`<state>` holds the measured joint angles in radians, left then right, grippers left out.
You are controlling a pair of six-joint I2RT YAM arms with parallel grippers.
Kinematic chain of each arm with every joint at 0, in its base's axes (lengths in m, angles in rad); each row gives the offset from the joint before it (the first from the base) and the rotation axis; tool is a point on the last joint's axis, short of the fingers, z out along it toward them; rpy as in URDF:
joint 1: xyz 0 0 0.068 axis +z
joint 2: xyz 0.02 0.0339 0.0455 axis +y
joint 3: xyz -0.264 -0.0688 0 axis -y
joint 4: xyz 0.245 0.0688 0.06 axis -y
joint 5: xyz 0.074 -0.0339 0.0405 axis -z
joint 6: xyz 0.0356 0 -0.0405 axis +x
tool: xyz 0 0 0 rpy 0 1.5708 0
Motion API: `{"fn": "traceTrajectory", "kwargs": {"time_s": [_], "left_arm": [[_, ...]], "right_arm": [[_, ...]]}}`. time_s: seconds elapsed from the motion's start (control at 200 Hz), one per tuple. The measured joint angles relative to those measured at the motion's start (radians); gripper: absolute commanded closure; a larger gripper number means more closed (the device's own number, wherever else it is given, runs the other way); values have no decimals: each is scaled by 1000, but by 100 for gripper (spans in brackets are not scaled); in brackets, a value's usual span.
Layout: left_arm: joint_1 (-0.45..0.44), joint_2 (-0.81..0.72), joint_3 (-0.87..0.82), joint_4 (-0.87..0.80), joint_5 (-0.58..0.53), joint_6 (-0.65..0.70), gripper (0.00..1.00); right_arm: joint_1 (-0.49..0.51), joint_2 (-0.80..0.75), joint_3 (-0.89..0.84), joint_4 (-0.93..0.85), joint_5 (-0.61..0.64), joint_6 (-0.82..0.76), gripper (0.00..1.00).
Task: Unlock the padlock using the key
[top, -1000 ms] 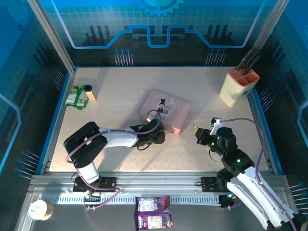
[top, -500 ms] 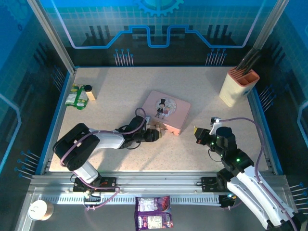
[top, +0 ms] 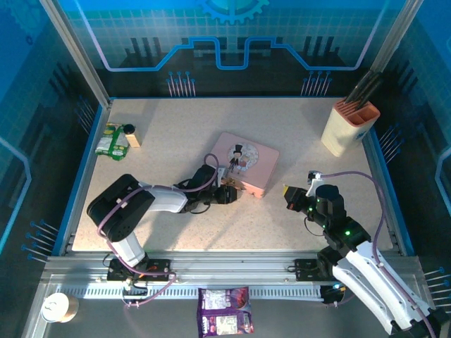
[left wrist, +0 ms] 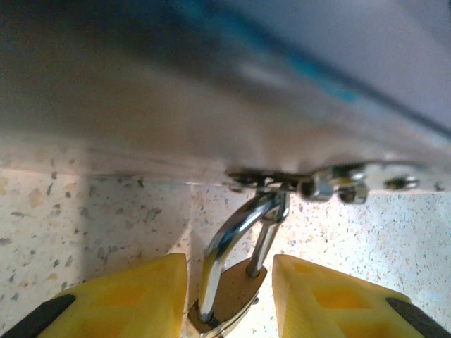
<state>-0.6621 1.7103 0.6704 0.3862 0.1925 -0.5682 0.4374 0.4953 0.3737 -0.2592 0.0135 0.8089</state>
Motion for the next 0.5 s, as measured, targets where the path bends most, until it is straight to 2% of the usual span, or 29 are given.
{"fn": "traceTrajectory", "kwargs": {"time_s": [0.5], "left_arm": [[-29,0,16,-12,-29,21,93]], "right_arm": [[0,29,-26,55,-30,29,100]]}}
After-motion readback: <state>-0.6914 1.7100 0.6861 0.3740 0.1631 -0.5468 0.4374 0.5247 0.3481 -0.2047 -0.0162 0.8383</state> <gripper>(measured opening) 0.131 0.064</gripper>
